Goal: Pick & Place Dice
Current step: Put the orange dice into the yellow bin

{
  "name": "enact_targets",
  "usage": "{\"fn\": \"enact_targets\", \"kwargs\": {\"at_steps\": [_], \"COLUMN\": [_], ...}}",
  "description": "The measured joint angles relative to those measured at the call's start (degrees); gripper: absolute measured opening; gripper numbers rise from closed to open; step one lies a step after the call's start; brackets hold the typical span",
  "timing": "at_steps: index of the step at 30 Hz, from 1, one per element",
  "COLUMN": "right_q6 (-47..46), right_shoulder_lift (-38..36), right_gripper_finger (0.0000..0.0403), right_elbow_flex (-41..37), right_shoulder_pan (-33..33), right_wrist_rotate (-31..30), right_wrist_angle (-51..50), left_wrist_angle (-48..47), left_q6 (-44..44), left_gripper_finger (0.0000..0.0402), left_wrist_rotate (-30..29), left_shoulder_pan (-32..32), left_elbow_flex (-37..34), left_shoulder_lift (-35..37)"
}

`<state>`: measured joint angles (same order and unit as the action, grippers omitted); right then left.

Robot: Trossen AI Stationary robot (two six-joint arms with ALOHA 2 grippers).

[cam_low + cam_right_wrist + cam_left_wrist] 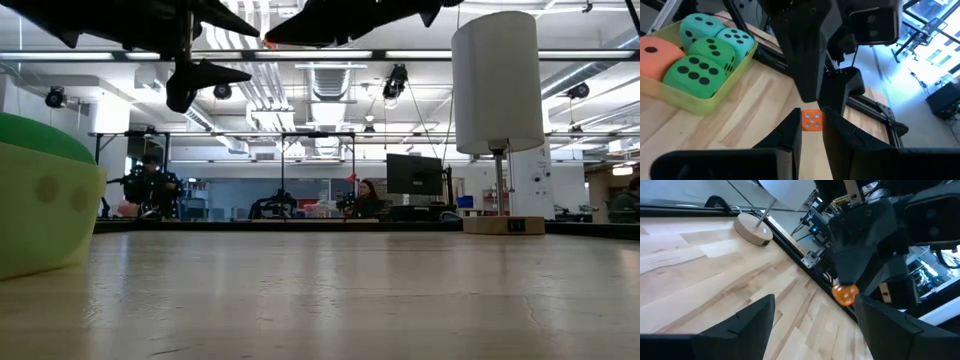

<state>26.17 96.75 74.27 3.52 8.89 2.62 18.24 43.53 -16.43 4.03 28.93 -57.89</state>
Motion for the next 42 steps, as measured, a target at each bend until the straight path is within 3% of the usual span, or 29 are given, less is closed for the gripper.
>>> {"fn": "enact_targets", "kwargs": {"at_steps": [10,30,42], "right_q6": [2.05,2.77,2.97], "right_shoulder_lift": [3.25,3.52,3.62], "right_gripper_finger": [0.0059,0.0059,0.0059], "right_elbow_flex": [-0.28,-0.3,-0.36], "right_shoulder_pan": [-0.17,-0.29,-0.29], "right_wrist_rotate": [0.04,0.77,2.91], "right_wrist_angle": [7.26,10.03,11.25], "left_wrist_angle": [1.06,1.92,2.99], "left_q6": [-0.22,0.26,-0.02], "left_gripper_finger": [0.0273,0.0268,0.0215], "left_wrist_rotate": [0.02,0.0,0.82], "left_shoulder_pan": [0.19,0.2,0.22], "left_elbow_flex": [-0.02,-0.09,-0.07], "left_shoulder_lift": [-0.02,0.04,0.04]}}
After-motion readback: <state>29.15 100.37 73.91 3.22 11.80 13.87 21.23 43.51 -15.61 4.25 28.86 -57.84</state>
